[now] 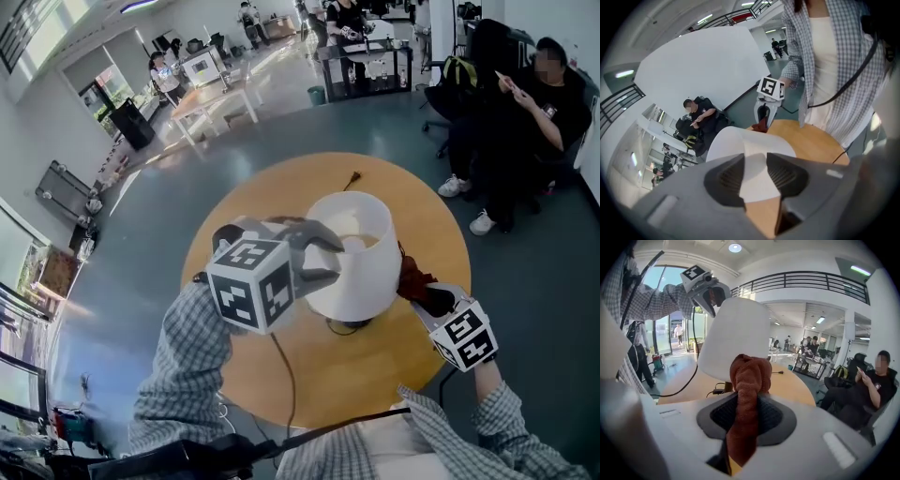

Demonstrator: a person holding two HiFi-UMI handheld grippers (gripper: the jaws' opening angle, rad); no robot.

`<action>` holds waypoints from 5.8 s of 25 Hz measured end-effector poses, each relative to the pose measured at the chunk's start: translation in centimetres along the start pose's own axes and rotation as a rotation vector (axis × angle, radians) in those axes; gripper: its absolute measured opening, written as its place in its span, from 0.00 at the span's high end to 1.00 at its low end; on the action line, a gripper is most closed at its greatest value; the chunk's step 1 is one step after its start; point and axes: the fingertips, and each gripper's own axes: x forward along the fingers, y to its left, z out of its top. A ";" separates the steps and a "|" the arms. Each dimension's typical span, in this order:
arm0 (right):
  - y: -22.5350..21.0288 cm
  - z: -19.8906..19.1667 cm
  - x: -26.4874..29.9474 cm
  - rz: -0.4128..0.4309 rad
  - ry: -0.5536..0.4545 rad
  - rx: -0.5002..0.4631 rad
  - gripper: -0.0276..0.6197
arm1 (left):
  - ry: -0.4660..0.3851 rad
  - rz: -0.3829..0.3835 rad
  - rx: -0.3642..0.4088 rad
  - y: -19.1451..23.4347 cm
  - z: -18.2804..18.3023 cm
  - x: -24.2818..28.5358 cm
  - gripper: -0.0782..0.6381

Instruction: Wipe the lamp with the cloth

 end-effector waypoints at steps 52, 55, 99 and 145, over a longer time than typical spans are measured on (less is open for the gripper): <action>5.8 4.2 11.6 -0.146 -0.002 -0.318 0.81 | -0.277 0.144 -0.203 6.8 -1.9 1.1 0.67; 7.0 3.2 11.9 -0.128 0.017 -0.344 0.80 | -0.278 0.150 -0.208 6.2 -1.9 0.9 0.67; 12.6 -14.2 8.6 0.104 0.408 -0.288 0.70 | -0.157 0.311 0.021 -3.9 7.1 0.7 0.64; 13.2 -3.9 -0.4 0.067 -0.179 0.377 0.95 | -0.669 0.429 -1.089 -18.7 -1.5 6.5 0.88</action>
